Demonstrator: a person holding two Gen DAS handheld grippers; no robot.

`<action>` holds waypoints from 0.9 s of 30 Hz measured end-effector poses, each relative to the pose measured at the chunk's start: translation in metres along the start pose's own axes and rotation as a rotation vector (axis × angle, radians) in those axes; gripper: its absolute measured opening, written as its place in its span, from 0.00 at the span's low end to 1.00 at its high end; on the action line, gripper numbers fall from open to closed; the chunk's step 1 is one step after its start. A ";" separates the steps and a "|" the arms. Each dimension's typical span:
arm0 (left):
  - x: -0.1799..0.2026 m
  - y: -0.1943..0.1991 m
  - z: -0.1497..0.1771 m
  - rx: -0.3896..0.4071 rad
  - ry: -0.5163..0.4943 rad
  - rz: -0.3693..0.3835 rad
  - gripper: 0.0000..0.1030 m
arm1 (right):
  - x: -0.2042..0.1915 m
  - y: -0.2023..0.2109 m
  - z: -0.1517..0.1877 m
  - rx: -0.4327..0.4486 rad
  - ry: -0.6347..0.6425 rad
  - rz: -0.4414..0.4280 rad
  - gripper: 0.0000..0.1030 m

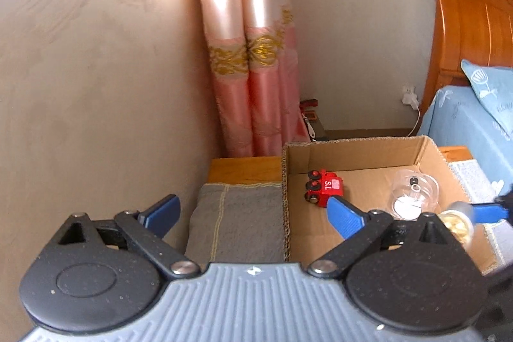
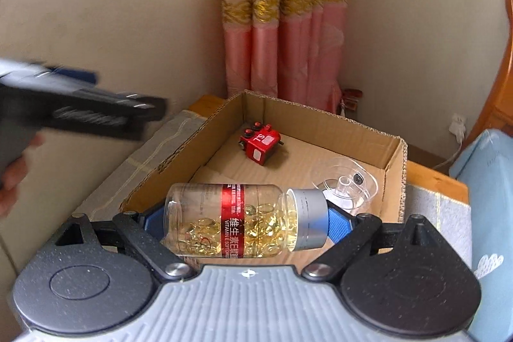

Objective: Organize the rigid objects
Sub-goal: 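Carry the train and vitamin bottle into the box and open both tools, then withdraw both tools from the box back toward the remaining items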

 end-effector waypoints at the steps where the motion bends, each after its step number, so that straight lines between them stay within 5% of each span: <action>1: -0.004 0.003 0.005 0.001 0.007 0.002 0.95 | -0.002 0.001 -0.001 0.013 -0.005 -0.034 0.98; 20: 0.011 0.035 0.051 -0.030 0.011 0.070 0.95 | 0.003 0.062 0.041 0.046 0.078 0.024 1.00; 27: 0.019 0.047 0.079 -0.025 0.016 0.093 0.95 | 0.011 0.086 0.074 0.062 0.097 0.113 1.00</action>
Point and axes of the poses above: each gripper's, at about its wrist camera, not at the fingertips, and y roughly against the way its jaws point, x to its right, z to its underside, the point moved 6 cm from there along -y, roughly the way its jaws point, and after that the axes turned 15 degrees about z, right-handed, at the moved point
